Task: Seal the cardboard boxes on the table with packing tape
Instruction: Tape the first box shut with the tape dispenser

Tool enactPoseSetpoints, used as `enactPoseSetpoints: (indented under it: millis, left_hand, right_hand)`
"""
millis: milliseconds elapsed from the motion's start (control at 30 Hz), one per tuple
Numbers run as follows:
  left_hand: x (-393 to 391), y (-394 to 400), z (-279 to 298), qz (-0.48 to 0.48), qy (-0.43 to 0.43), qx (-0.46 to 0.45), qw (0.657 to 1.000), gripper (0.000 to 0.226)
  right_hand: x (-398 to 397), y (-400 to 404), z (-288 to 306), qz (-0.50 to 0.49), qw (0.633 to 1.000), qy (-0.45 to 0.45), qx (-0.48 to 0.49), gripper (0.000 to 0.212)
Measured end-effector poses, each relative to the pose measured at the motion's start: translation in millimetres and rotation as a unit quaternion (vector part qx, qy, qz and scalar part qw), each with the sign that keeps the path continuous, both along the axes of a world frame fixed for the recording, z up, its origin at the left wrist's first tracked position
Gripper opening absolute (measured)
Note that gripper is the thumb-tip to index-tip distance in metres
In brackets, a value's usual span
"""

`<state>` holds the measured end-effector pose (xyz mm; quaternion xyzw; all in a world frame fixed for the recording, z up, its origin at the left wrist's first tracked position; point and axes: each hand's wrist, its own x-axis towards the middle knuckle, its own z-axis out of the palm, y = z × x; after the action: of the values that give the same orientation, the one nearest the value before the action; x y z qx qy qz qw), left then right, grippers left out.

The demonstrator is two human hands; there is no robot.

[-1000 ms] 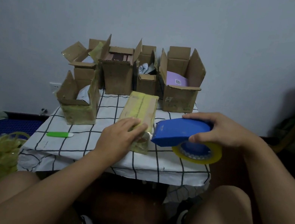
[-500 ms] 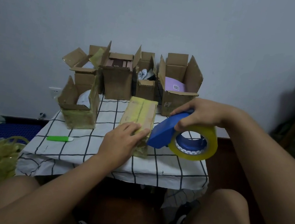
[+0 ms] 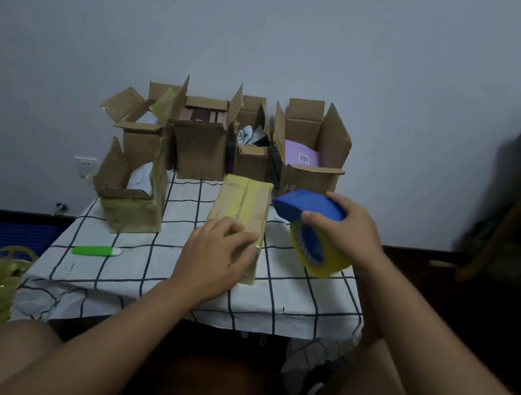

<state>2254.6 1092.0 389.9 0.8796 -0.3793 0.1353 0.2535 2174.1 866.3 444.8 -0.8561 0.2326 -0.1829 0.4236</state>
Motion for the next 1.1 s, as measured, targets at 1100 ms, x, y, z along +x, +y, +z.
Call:
enactPoseSetpoints:
  millis: [1100]
  left_hand:
    - [25.6, -0.1, 4.2, -0.09, -0.017, 0.051, 0.994, 0.034]
  right_hand:
    - [9.7, 46.6, -82.5, -0.121, 0.977, -0.153, 0.084, 0.072]
